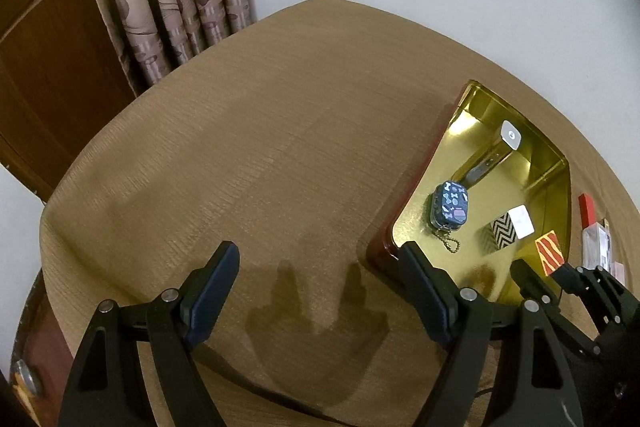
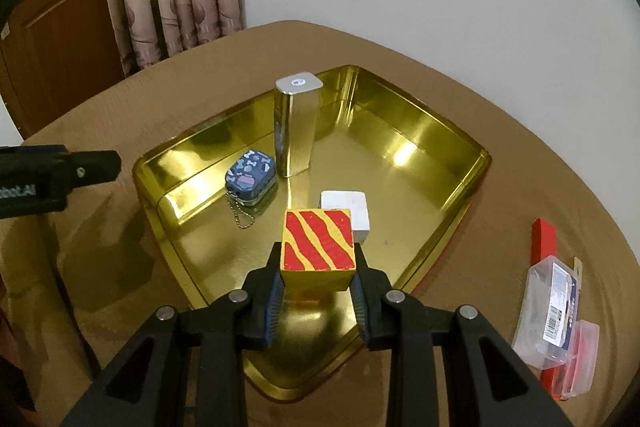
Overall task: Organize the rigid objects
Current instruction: 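Carry the red-yellow striped block into the gold tin and open the right gripper, then move the right gripper to the clear box with pink insert and grasp it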
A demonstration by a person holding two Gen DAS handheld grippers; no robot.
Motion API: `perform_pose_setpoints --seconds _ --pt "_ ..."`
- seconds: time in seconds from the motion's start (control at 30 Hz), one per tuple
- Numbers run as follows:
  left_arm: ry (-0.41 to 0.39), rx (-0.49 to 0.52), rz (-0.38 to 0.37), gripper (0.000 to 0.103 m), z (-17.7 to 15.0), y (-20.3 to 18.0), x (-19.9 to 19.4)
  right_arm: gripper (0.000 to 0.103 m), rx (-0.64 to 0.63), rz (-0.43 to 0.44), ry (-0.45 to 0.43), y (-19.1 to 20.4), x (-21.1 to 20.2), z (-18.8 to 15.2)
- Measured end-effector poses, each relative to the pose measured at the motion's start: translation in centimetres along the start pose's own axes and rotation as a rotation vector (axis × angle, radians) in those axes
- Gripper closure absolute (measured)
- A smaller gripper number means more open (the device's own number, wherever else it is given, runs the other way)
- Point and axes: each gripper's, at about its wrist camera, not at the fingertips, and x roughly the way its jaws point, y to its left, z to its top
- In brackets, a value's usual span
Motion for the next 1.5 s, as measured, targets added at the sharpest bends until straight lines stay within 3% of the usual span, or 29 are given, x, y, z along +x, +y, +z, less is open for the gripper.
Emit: perform_pose_setpoints --seconds 0.67,0.9,1.07,1.23,1.5 --pt "-0.005 0.022 0.006 0.024 0.0 -0.6 -0.1 0.073 0.016 -0.008 0.005 0.1 1.2 -0.3" --pt "-0.007 0.028 0.004 0.024 0.0 -0.6 -0.1 0.062 0.023 -0.009 -0.010 0.1 0.2 -0.1" --pt "-0.003 0.029 0.002 0.024 0.1 -0.6 -0.1 0.058 0.079 0.010 -0.066 -0.9 -2.7 -0.3" --pt "-0.005 0.031 0.003 0.024 0.1 -0.5 -0.2 0.049 0.131 -0.035 -0.101 -4.0 -5.7 -1.9" --pt "-0.006 0.041 0.010 0.024 0.1 -0.4 -0.3 0.044 0.264 -0.204 -0.096 -12.6 -8.8 -6.2"
